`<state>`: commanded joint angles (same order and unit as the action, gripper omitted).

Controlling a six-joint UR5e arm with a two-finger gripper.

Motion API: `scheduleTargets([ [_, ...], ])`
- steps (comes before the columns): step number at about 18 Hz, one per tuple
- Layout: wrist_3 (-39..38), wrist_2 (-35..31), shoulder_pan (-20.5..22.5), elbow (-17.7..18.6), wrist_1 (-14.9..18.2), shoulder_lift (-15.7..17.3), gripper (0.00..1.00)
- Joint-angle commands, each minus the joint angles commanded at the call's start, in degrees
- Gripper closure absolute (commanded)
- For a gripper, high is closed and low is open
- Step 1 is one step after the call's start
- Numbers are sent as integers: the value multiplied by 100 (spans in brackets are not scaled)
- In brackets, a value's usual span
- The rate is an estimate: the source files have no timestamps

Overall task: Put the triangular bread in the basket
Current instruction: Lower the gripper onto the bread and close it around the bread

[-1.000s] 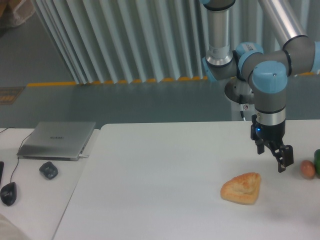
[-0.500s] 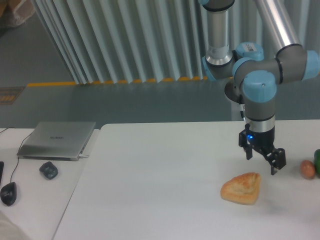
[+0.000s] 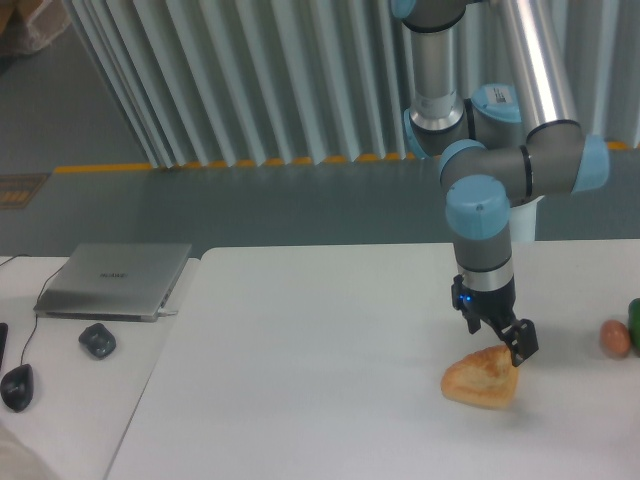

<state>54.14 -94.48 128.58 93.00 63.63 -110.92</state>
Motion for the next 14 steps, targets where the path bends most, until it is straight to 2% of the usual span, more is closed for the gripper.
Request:
scheduleTargets([
  [3,0,-26,-122,-27,-61,-175,0],
  [14,35,-237,-255,52,-105,-378,0],
])
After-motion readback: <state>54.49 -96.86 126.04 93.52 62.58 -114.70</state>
